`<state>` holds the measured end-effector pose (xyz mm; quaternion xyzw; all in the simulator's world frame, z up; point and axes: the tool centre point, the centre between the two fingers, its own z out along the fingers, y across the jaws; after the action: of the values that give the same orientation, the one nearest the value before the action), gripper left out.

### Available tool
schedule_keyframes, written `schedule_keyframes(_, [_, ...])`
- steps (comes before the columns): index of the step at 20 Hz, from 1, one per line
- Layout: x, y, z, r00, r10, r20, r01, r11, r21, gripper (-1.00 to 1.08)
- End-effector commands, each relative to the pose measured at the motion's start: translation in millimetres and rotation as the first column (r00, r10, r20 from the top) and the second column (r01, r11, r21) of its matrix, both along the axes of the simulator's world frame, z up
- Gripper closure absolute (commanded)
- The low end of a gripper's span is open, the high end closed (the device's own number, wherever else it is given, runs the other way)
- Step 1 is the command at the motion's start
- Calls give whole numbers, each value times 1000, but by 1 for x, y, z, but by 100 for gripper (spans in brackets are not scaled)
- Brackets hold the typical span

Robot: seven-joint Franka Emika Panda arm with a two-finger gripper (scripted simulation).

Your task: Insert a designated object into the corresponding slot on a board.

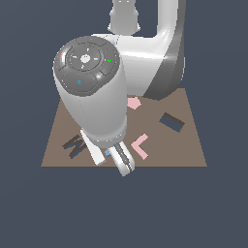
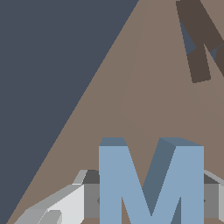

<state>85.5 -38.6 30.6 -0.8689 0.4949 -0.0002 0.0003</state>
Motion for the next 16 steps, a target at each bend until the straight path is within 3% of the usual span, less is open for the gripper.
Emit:
schedule_keyframes(1, [0,0,-1,1000,0,-1,0,1000,0,108])
schedule_keyframes(10, [-1,-2,3,1000,3,-1,-3,1000,0,108])
schedule_keyframes(16, [-2,-18,4,999,32,-1,-32,999,0,108])
